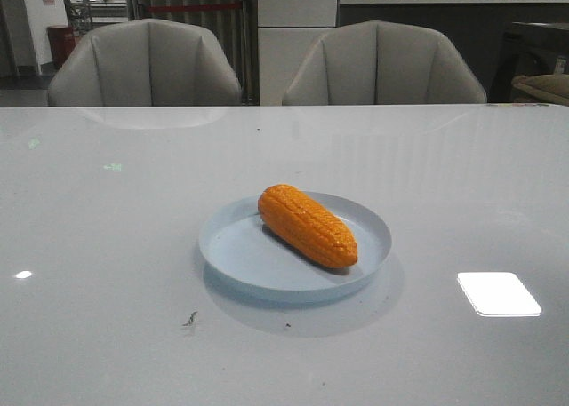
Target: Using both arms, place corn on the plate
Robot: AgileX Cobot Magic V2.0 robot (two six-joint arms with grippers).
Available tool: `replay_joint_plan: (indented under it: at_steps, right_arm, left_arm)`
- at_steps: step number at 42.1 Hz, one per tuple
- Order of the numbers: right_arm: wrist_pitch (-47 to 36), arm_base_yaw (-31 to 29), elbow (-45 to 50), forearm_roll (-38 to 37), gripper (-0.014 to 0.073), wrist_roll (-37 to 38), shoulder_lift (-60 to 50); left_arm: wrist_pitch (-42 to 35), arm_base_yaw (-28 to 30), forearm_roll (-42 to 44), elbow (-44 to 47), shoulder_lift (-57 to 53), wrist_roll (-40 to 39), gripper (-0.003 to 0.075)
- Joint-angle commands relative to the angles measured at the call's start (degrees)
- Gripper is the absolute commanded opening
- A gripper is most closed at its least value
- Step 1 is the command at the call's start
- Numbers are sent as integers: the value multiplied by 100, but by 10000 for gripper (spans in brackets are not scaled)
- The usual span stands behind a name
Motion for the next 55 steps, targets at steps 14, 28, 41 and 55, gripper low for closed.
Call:
replay_joint_plan:
  at_steps: [14,28,41,55]
  right_arm:
    - [-292,-43,-135,33,542,-63,-76]
    - [-302,-43,-135,33,542,-63,-68]
    - [-307,-43,-135,33,542,-63,-62]
    - [-323,-22,-98,34,542,-63,-69]
  left_arm:
    - [-1114,4,376,1868,-2756,-42,90]
    - [-756,4,209,2415,-2859,-42,90]
    - [-766,4,209,2415,-2859,-42,90]
    - [-766,4,209,2415,-2859,-42,90]
